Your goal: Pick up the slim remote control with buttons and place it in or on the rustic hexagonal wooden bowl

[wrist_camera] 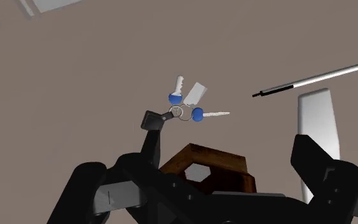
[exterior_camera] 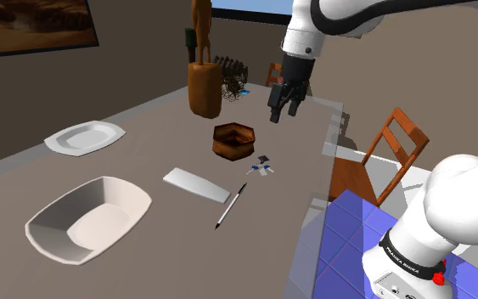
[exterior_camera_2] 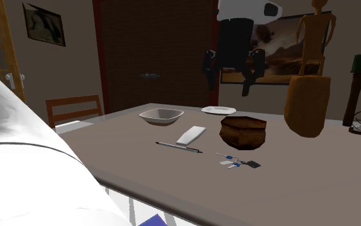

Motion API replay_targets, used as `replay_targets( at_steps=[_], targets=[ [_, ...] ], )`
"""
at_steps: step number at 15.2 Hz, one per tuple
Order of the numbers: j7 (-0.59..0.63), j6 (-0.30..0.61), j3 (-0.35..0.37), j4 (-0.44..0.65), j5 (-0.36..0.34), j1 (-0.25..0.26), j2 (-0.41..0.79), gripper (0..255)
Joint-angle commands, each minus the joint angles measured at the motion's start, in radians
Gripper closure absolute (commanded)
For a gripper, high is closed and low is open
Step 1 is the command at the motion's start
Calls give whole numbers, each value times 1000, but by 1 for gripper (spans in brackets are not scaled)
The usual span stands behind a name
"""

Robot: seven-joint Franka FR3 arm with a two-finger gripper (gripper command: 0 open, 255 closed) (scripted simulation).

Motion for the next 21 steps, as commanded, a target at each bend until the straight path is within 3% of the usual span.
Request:
replay_targets(
  at_steps=[1,11,21],
  targets=[
    [16,46,33,13,2,16,55,0],
    [89,238,166,124,-64,73,363,0],
    [207,343,238,335,-243,165,713,0]
  ],
)
